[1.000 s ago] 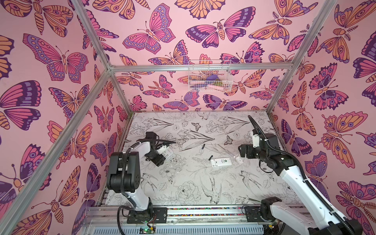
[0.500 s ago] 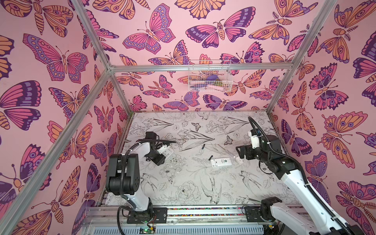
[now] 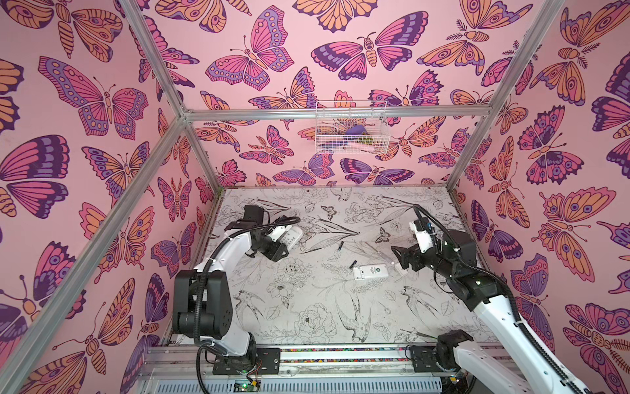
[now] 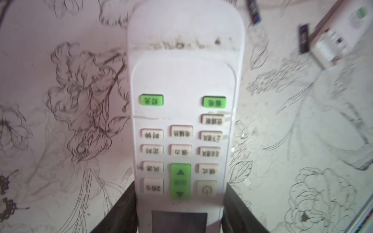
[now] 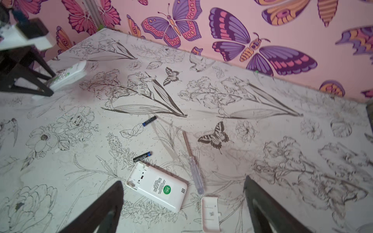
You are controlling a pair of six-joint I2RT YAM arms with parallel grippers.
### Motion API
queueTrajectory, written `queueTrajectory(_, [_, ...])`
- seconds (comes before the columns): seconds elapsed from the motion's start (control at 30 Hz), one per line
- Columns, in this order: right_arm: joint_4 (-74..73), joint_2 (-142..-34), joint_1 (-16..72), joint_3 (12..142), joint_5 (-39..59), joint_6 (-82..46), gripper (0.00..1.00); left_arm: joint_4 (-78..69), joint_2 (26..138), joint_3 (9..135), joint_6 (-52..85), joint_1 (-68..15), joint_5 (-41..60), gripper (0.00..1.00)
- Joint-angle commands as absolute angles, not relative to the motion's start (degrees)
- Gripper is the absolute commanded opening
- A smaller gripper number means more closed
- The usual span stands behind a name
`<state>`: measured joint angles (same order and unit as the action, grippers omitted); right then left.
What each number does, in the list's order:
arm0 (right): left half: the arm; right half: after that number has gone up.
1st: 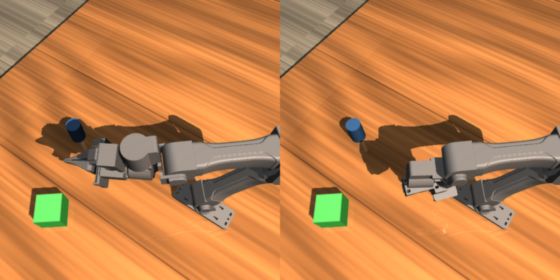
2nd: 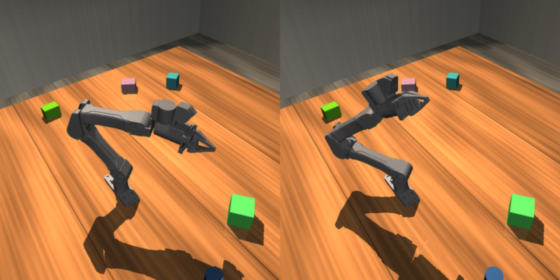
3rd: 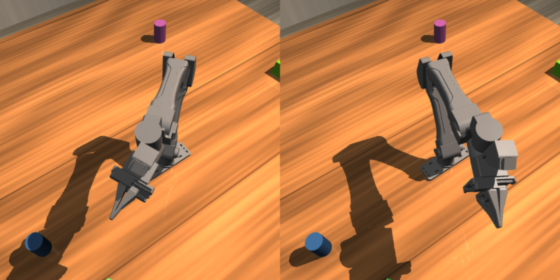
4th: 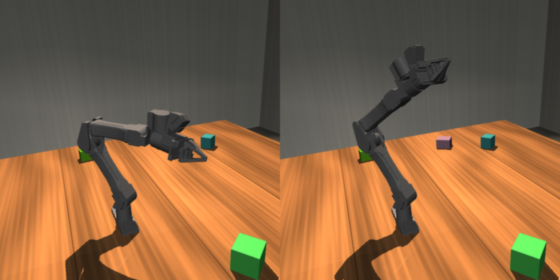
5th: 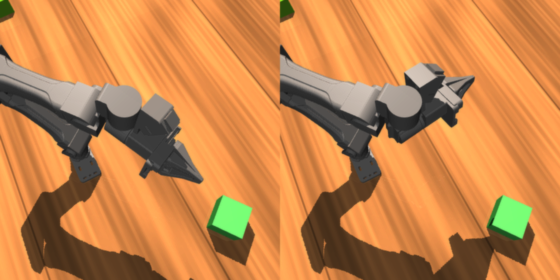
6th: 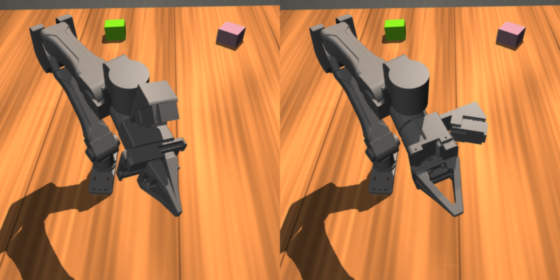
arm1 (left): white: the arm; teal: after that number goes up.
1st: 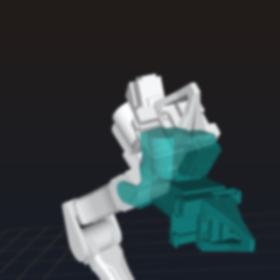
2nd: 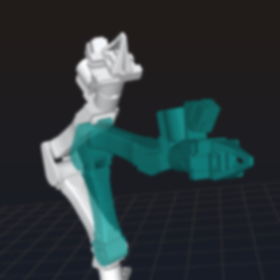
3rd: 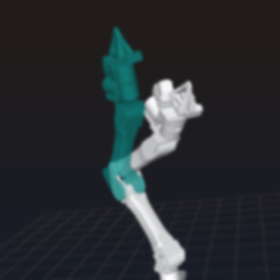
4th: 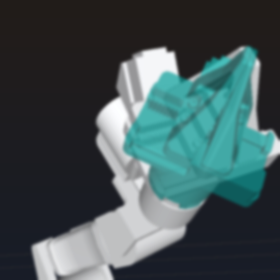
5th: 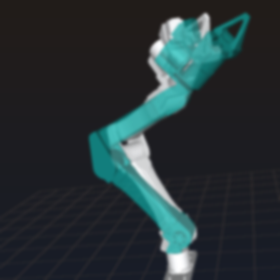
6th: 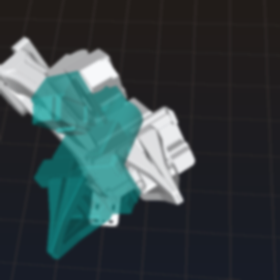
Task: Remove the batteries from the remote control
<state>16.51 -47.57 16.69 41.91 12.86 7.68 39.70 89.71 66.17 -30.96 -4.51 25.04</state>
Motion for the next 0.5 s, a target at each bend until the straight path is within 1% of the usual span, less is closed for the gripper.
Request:
queueTrajectory(0.0, [14.66, -48.2, 20.75, 44.34, 12.31, 19.61, 0.93, 42.9, 86.67, 68.89, -29.25, -6.18, 36.13, 0.36])
queueTrajectory(0.03, [14.77, -48.62, 22.22, 44.9, 10.55, 22.02, 0.93, 42.78, 86.17, 69.35, -30.65, -7.32, 37.78, 0.35])
queueTrajectory(0.1, [15.1, -49.28, 24.83, 45.77, 7.25, 25.86, 0.93, 42.23, 85.7, 70.43, -31.68, -10.01, 37.13, 0.34])
queueTrajectory(0.13, [15.03, -49.48, 26.23, 46.09, 5.61, 28.17, 0.93, 42.24, 85.7, 71.29, -31.32, -11.24, 36.69, 0.37])
queueTrajectory(0.17, [14.77, -49.51, 27.76, 46.14, 4.0, 30.28, 0.93, 42.34, 85.7, 71.91, -31.2, -11.96, 38.77, 0.39])
queueTrajectory(0.23, [13.84, -49.32, 30.62, 45.91, 1.46, 35.06, 0.93, 43.33, 86.4, 73.57, -31.29, -12.57, 44.38, 0.37])
queueTrajectory(0.3, [12.16, -49.0, 33.29, 45.06, -0.43, 39.82, 0.91, 45.92, 88.18, 76.25, -32.36, -13.77, 47.73, 0.35])
queueTrajectory(0.37, [11.58, -48.92, 36.16, 44.99, -1.89, 44.96, 0.89, 48.51, 89.71, 79.1, -35.09, -15.61, 47.47, 0.34])
queueTrajectory(0.47, [12.86, -48.8, 40.79, 45.57, -4.63, 52.95, 0.88, 51.73, 91.47, 82.48, -38.67, -17.95, 45.86, 0.34])
